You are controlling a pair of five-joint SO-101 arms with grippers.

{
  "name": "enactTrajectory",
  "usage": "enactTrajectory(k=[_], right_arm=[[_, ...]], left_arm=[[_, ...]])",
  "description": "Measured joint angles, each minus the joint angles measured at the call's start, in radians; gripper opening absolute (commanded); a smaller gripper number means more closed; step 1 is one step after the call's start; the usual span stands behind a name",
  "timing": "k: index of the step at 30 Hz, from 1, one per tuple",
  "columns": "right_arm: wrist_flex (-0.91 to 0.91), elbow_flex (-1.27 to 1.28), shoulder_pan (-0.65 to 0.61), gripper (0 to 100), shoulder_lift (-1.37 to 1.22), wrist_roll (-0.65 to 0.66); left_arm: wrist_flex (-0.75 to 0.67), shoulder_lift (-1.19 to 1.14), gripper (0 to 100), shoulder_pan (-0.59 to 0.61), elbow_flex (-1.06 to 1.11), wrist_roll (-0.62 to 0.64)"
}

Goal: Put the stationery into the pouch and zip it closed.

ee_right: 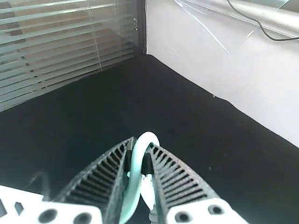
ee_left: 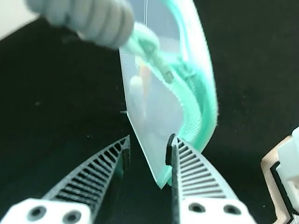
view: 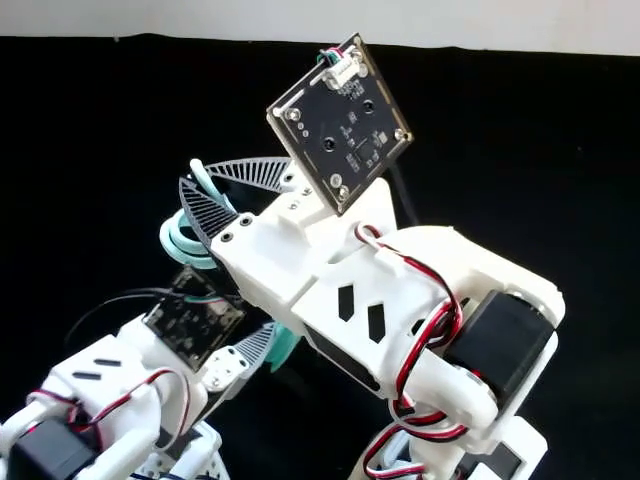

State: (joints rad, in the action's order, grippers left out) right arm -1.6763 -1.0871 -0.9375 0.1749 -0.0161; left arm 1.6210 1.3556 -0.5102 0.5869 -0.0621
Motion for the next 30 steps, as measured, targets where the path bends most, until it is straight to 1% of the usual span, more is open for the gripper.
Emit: enactTrajectory(k=[4,10,16,20,26,30], right_arm=[[0.0,-0.046,0.0,0.5,-0.025,0.0],[0.0,-0.213,0.0,0.5,-0.16,0.0],[-0.029,-0.422,0.0,0.5,-0.252,0.0],[-0.06,-0.491,-0.002,0.5,-0.252,0.0],[-0.075,-0.503,-0.002,0.5,-0.253,0.0],[-0.075,-0.503,-0.002,0.5,-0.253,0.0]], left_arm=[[0.021,0.0,16,0.0,-0.106,0.0],[0.087,0.002,16,0.0,-0.233,0.0],[0.091,0.002,16,0.0,-0.207,0.0],[0.074,0.002,16,0.003,-0.204,0.0],[0.037,0.002,16,0.206,-0.204,0.0],[0.034,0.002,16,0.278,-0.204,0.0]])
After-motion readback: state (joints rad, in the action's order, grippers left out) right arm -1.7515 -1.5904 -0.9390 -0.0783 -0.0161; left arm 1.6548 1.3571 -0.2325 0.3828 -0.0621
